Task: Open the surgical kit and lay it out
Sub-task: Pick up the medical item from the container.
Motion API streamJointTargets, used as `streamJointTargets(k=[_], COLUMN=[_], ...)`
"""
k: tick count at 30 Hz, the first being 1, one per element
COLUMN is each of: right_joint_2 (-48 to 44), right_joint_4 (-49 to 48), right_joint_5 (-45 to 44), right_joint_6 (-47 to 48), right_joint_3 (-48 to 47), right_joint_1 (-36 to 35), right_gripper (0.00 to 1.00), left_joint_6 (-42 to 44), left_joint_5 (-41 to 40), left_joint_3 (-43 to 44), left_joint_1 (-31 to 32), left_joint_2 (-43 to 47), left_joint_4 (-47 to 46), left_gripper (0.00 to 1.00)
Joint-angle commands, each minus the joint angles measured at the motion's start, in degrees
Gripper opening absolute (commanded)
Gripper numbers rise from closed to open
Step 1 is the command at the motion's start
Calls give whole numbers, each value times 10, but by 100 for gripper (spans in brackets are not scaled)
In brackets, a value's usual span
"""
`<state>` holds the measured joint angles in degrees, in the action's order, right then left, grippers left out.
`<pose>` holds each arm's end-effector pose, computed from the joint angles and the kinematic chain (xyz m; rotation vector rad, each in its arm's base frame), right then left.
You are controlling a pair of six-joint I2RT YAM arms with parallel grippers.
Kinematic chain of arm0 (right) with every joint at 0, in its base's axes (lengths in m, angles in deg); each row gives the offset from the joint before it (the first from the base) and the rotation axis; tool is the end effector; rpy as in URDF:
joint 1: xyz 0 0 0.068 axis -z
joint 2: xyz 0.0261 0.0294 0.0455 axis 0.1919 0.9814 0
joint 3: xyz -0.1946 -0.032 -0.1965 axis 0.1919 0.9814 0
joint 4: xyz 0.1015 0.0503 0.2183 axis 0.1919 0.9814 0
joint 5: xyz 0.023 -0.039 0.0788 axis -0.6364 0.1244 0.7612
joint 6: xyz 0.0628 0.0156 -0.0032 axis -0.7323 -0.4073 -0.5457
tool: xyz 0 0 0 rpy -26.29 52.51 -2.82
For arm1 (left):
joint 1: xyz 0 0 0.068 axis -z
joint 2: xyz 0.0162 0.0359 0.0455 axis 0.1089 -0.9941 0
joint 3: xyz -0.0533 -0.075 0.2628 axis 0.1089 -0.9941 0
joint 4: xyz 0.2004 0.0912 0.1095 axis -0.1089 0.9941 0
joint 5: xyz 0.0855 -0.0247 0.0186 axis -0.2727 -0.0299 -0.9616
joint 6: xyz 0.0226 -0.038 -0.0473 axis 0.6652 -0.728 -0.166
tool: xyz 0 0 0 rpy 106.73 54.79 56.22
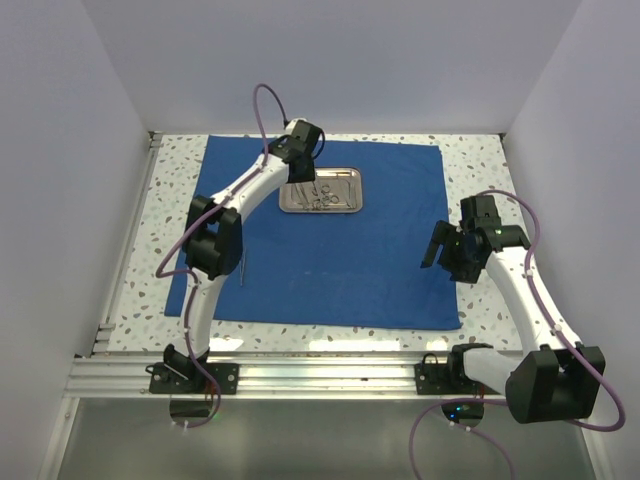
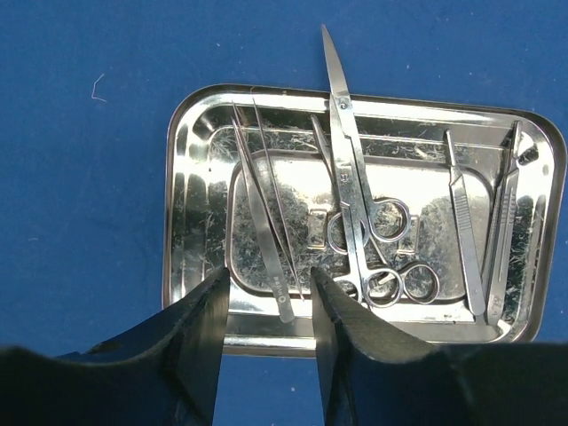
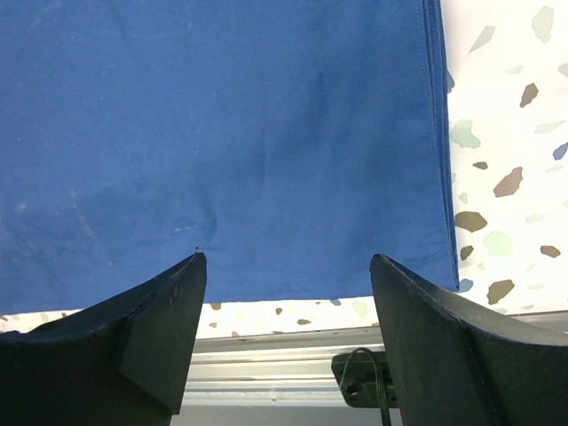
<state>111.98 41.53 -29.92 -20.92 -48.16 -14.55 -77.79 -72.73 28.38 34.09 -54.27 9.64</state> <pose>0.1948 0.0145 0.2613 0.5375 2.6696 0.2225 0.4585 -0.2225 0.2287 -0.2121 2.3876 -0.0435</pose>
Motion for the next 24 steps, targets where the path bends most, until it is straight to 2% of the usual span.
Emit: streamJointTargets(k=[1,24], right_joint_2=[-5,17], right_joint_4=[-9,-6], right_joint_5=[19,-1], right_joint_6=[13,5], right_joint_3=[1,1], right_joint_1=[-1,-1], right_gripper=[79,79], left_joint_6=[-17,-16], left_joint_5=[-9,5], left_joint_3=[-11,-14], left_joint_1=[0,-22], left_joint_2=[-3,-63], left_joint_4=[-9,-22], left_gripper=[44,41])
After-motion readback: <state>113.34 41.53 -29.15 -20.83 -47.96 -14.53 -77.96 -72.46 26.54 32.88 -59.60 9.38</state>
